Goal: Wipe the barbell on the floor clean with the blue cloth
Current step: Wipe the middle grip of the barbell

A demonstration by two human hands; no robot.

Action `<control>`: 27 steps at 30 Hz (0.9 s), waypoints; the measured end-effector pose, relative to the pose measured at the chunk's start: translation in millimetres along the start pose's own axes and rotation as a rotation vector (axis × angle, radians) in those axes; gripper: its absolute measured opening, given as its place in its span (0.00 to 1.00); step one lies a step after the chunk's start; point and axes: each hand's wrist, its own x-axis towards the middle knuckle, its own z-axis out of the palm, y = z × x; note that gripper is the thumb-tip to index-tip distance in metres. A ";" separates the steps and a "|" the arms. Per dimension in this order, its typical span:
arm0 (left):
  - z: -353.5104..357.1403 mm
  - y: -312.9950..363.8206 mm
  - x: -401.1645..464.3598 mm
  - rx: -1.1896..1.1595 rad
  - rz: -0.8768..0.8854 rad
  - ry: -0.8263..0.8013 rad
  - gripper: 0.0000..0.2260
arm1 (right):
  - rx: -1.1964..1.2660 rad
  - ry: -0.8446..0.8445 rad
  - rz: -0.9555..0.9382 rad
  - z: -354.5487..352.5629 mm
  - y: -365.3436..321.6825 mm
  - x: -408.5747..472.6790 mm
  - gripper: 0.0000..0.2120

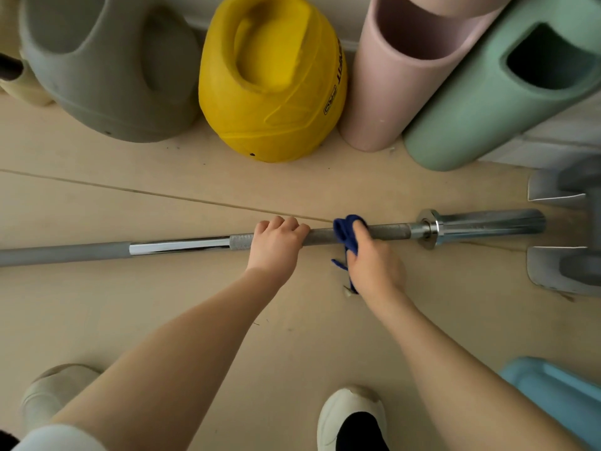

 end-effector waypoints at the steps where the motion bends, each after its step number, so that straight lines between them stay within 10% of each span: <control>1: -1.2 -0.4 0.8 -0.010 -0.008 -0.020 0.15 | -0.024 -0.023 -0.028 0.5 -4.4 1.9 0.21; 7: -13.7 -23.7 -5.3 -0.191 -0.063 -0.045 0.21 | -0.081 0.068 0.176 -12.6 -1.6 11.4 0.18; 27: -7.0 -117.6 -49.3 -0.151 -0.167 0.123 0.09 | -0.212 -0.188 -0.369 53.9 -143.1 -4.8 0.17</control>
